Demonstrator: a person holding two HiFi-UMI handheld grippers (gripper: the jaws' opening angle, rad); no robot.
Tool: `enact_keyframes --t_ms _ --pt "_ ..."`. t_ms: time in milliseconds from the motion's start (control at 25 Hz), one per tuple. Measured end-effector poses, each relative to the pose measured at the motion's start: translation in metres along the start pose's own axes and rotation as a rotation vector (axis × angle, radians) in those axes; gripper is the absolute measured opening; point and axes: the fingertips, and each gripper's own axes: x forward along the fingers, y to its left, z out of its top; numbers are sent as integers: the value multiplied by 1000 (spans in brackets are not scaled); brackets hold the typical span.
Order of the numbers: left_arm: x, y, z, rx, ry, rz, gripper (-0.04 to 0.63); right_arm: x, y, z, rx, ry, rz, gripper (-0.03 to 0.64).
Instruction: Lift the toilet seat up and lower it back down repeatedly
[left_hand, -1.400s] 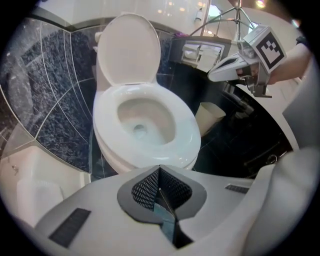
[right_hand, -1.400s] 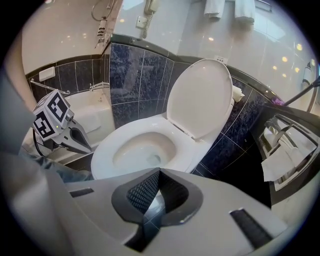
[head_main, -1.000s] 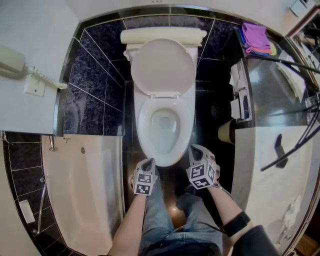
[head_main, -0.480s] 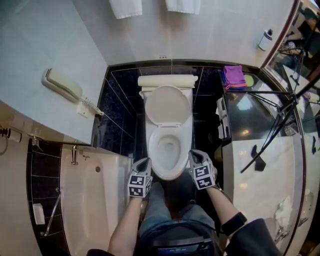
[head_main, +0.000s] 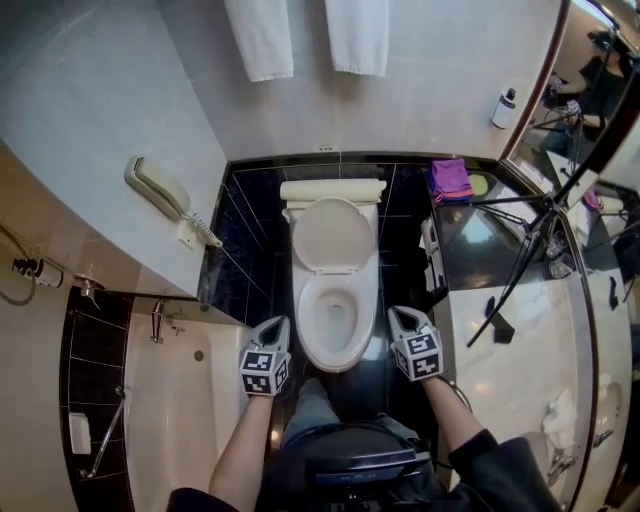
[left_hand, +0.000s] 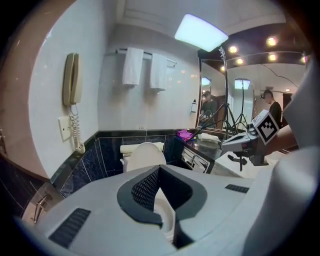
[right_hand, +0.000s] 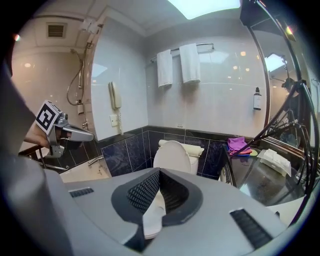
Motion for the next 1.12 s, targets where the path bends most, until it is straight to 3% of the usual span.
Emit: enact_keyframes --t_ms 240,960,1120 --pt "-20 7 7 -34 -30 14 0 -17 -3 0 4 -8 -20 20" --pt "-23 -1 -1 34 -52 51 0 -20 -4 -21 27 12 -48 26" --pt "-12 -9 -6 69 -34 31 0 -8 -5 -41 161 44 -15 151"
